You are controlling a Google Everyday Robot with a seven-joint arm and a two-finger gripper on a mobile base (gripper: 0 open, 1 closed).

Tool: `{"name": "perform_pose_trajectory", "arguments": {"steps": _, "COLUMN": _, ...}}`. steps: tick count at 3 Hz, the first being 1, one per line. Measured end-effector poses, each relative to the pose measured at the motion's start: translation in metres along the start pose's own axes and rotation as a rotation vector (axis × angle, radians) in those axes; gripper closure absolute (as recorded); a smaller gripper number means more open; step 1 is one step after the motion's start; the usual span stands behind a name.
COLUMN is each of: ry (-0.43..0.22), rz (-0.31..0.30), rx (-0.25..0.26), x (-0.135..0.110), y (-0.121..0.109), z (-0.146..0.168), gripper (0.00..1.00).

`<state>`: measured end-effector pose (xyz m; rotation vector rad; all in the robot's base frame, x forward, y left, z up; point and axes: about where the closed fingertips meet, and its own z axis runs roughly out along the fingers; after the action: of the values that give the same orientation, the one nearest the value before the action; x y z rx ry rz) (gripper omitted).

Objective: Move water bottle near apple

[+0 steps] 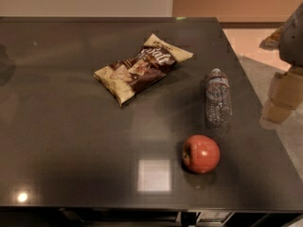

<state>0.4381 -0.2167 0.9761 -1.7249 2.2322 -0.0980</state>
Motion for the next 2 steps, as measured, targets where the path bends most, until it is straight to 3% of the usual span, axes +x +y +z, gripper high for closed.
{"name": "perform_pose_trajectory", "arguments": {"steps": 1, "ry": 0.000, "rz": 0.000, "rx": 0.000, "x": 0.000, "y": 0.000, "z": 0.000, "gripper": 0.00}}
{"name": "perform_pose_trajectory", "arguments": {"steps": 2, "ry": 0.008, "rz": 0.055, "rx": -0.019, "x": 0.000, "y": -0.014, "z": 0.009, "gripper": 0.00}}
